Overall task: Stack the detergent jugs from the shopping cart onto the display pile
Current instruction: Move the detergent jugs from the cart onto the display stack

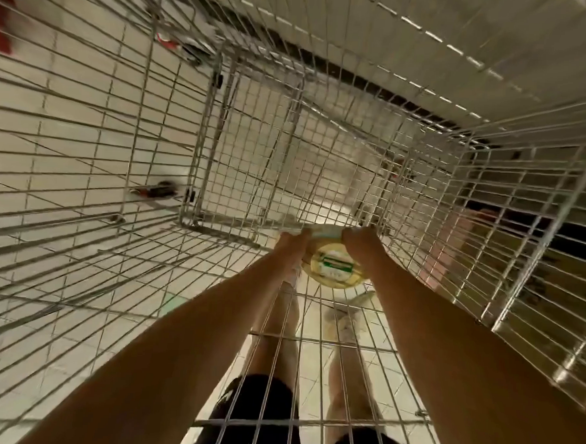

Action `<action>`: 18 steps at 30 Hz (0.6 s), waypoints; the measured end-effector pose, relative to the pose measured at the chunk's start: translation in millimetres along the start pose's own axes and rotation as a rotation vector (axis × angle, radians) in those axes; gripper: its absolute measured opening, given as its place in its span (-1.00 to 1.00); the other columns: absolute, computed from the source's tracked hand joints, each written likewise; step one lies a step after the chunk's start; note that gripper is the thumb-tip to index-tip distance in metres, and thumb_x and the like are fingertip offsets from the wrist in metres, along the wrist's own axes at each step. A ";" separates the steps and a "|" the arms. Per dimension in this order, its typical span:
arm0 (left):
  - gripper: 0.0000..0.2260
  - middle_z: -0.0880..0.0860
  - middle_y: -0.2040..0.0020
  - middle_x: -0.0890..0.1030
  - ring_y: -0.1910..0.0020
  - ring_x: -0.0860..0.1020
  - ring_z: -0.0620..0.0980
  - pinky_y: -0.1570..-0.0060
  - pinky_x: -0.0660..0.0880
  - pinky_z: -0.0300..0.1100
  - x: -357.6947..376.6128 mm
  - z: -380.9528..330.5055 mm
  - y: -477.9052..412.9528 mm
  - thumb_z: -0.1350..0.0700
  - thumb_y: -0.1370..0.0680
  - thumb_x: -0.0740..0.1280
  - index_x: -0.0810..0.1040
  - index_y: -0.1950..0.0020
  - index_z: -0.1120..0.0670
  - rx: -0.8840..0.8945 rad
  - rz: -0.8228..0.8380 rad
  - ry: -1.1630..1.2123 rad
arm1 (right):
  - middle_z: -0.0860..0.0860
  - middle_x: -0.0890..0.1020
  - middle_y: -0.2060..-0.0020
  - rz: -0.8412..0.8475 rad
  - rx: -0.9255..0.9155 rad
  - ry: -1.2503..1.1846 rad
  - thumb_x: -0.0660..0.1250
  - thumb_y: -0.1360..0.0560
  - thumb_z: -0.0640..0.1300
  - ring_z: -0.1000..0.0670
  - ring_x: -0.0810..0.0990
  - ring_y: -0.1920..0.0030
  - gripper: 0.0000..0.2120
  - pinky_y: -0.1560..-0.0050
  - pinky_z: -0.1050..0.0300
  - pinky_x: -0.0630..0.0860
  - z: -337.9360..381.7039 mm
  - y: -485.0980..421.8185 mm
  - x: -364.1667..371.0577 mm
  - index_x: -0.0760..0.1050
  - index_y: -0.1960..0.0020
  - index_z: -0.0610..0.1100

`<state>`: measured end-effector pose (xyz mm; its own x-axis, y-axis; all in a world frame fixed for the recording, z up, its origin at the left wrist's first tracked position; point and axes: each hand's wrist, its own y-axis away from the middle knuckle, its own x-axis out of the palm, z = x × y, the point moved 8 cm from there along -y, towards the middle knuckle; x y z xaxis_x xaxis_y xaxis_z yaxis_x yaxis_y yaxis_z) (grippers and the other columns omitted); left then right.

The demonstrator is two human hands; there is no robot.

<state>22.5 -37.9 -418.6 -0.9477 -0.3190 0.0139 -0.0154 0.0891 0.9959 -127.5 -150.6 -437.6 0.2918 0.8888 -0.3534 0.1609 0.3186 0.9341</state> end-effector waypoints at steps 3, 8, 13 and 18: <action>-0.44 0.26 -0.24 0.63 -0.13 0.65 0.20 -0.12 0.62 0.09 14.3 17.7 -17.8 -0.23 -0.69 0.24 0.39 -0.50 0.17 -0.084 0.041 0.117 | -0.29 0.61 -0.27 0.029 -0.009 -0.013 0.14 -0.69 0.07 -0.25 0.60 -0.23 -0.51 -0.11 0.01 0.47 -5.7 -19.5 9.9 0.48 -0.41 -0.27; -0.33 0.30 -0.29 0.63 -0.17 0.68 0.33 -0.17 0.63 0.30 20.4 20.5 -25.9 -0.25 -0.60 0.39 0.37 -0.55 0.15 -0.112 0.097 0.245 | -0.26 0.60 -0.26 0.053 -0.029 0.004 0.11 -0.73 0.03 -0.25 0.58 -0.17 -0.56 0.03 0.14 0.37 -5.2 -18.7 9.1 0.52 -0.35 -0.28; -0.46 0.31 -0.25 0.66 -0.20 0.66 0.34 -0.24 0.58 0.36 1.3 5.0 -1.0 -0.16 -0.61 0.41 0.45 -0.47 0.12 -0.104 0.108 0.237 | -0.29 0.62 -0.20 0.010 -0.083 -0.040 0.12 -0.73 0.02 -0.30 0.59 -0.24 -0.55 -0.07 0.05 0.40 7.5 21.1 1.7 0.55 -0.29 -0.33; -0.49 0.34 -0.25 0.62 -0.15 0.65 0.34 -0.15 0.61 0.24 -34.2 -30.4 61.8 -0.04 -0.63 0.40 0.45 -0.48 0.20 -0.012 0.093 0.222 | -0.21 0.58 -0.07 0.029 -0.196 -0.085 0.13 -0.74 0.03 -0.29 0.58 -0.24 -0.58 -0.04 0.07 0.38 39.9 86.5 -22.8 0.53 -0.29 -0.29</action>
<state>63.7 -50.1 -354.9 -0.8514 -0.5098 0.1236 0.0737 0.1172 0.9904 -82.6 -156.5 -350.7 0.3732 0.8702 -0.3217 -0.0330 0.3589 0.9328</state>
